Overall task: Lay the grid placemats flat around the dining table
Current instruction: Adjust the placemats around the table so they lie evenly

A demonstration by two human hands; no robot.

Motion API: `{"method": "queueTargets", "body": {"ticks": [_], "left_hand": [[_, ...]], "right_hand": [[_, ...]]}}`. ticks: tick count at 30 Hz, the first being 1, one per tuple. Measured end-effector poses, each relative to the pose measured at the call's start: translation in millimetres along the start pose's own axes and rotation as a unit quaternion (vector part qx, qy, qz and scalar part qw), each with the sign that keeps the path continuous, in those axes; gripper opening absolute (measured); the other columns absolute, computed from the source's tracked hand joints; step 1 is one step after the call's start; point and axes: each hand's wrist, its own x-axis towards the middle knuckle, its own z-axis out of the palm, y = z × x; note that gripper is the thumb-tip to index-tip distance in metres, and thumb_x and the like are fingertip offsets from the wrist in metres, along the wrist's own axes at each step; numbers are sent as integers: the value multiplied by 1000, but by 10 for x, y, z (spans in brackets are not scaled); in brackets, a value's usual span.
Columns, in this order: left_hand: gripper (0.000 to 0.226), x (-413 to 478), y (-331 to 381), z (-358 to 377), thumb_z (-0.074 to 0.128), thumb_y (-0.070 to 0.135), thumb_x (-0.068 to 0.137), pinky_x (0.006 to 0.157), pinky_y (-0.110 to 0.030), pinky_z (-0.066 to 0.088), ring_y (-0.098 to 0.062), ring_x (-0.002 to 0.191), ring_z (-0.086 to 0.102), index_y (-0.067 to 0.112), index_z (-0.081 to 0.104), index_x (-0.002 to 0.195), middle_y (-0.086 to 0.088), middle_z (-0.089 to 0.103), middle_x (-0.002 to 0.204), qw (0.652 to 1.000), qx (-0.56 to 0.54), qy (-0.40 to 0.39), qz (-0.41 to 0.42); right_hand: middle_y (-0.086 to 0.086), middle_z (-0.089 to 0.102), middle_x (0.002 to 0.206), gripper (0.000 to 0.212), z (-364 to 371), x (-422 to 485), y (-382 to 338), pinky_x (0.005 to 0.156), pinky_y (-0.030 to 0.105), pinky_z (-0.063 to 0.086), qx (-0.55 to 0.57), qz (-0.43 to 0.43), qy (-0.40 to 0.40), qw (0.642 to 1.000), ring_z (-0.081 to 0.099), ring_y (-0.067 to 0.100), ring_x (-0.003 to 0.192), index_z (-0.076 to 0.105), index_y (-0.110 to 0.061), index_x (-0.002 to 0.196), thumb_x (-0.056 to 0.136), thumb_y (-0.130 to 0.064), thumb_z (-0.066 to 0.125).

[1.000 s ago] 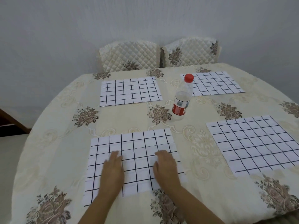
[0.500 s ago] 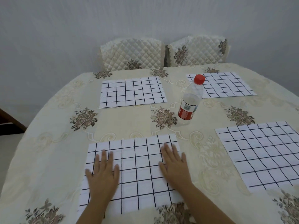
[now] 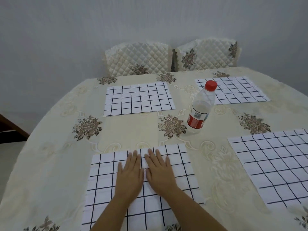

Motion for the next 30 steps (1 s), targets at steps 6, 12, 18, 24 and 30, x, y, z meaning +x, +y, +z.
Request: {"method": "queueTargets", "body": {"ticks": [6, 12, 18, 24, 30], "left_hand": [[71, 79, -553, -53, -2, 52, 87, 103, -60, 28, -17, 143, 22, 25, 28, 145, 3, 24, 154, 995, 31, 10, -95], [84, -77, -922, -165, -12, 51, 74, 112, -54, 12, -19, 146, 3, 21, 13, 149, 1, 5, 158, 986, 9, 13, -167], [53, -244, -78, 2, 5, 30, 98, 89, -59, 43, -25, 133, 29, 5, 38, 132, -13, 43, 143, 997, 20, 66, -22], [56, -582, 161, 185, 4, 39, 97, 92, -54, 44, -19, 135, 26, 18, 38, 136, -2, 42, 145, 999, -24, 8, -35], [71, -948, -505, 75, -2, 50, 82, 112, -54, 17, -14, 144, 6, 22, 14, 146, 4, 8, 155, 987, -6, 13, -160]], "right_hand": [[-3, 45, 143, 56, -99, 64, 533, 95, 52, 43, -29, 76, 12, 997, 46, 23, 130, 50, -22, 133, 84, -39, 31], [-1, 23, 154, 69, -193, -15, 928, 108, 57, 24, -19, 142, 36, 989, 26, 26, 141, 33, -19, 144, 85, -45, 9], [13, 55, 133, 45, -75, -205, 276, 99, 57, 28, -34, 85, 57, 994, 42, 33, 126, 44, -10, 126, 87, -29, 32], [-1, 48, 142, 45, 52, -602, 178, 103, 51, 31, 12, 59, 20, 998, 30, 21, 133, 41, -21, 135, 93, -32, 27], [-6, -4, 152, 65, -170, -952, 881, 114, 50, 9, 15, 183, -19, 983, 1, 21, 144, 4, -24, 144, 83, -48, 0]]}}
